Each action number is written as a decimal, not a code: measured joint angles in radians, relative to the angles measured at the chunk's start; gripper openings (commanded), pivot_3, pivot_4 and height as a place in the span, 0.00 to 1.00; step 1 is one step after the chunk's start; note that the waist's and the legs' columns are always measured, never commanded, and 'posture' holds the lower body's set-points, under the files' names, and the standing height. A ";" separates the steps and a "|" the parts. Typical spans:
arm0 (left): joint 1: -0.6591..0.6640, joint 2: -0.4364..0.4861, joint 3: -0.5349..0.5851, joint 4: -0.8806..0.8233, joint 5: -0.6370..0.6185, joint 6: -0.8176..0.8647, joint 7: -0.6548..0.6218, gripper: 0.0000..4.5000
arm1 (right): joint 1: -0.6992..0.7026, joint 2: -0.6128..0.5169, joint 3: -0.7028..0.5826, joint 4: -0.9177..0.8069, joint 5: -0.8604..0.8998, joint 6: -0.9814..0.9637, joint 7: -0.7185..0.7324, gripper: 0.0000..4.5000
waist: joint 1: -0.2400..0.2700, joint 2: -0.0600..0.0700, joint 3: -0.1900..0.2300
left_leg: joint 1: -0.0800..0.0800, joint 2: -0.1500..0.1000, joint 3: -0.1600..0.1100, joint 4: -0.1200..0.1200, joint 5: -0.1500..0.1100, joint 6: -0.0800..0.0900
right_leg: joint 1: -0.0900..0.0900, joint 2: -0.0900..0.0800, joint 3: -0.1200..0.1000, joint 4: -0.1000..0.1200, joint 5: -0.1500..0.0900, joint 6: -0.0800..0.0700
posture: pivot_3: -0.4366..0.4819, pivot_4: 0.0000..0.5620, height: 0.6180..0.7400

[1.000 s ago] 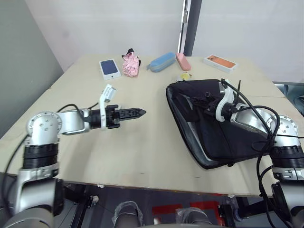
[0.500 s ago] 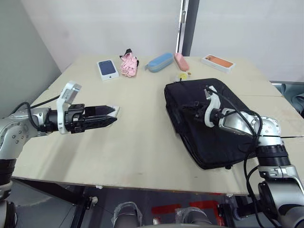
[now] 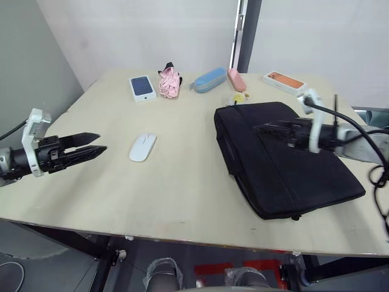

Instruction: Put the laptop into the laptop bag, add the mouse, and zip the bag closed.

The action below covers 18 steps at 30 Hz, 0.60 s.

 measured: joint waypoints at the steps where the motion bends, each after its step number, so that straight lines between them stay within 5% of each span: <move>1: 0.001 0.003 0.001 0.023 0.017 -0.014 0.002 0.81 | 0.051 -0.039 0.004 -0.019 -0.063 -0.045 0.070 0.99 | 0.001 0.000 0.000 | 0.000 0.000 0.000 0.000 0.000 0.000 | 0.000 0.000 0.000 0.000 0.000 0.000 | 0.48 0.27 1.00; 4: -0.003 0.013 0.004 0.098 0.063 -0.055 0.006 0.81 | 0.177 -0.091 -0.006 -0.027 -0.222 -0.188 0.249 0.99 | -0.006 0.000 0.000 | 0.000 0.000 0.002 0.001 -0.002 0.006 | 0.000 -0.001 0.001 0.001 0.000 -0.001 | 0.48 0.27 1.00; 9: 0.082 0.050 0.055 0.270 0.142 -0.197 -0.045 0.81 | 0.583 -0.193 -0.211 0.003 -0.482 -0.433 0.531 0.99 | -0.011 -0.001 0.000 | 0.000 0.000 0.003 0.001 -0.005 0.011 | 0.000 -0.001 0.001 -0.002 -0.002 -0.002 | 0.48 0.27 1.00; 18: 0.121 0.051 0.058 0.397 0.210 -0.407 -0.124 0.81 | 0.700 -0.147 -0.481 0.020 -0.559 -0.472 0.635 0.99 | -0.018 -0.001 -0.001 | 0.016 0.000 0.010 0.003 -0.005 0.013 | 0.008 -0.002 0.008 0.004 -0.003 -0.003 | 0.48 0.27 1.00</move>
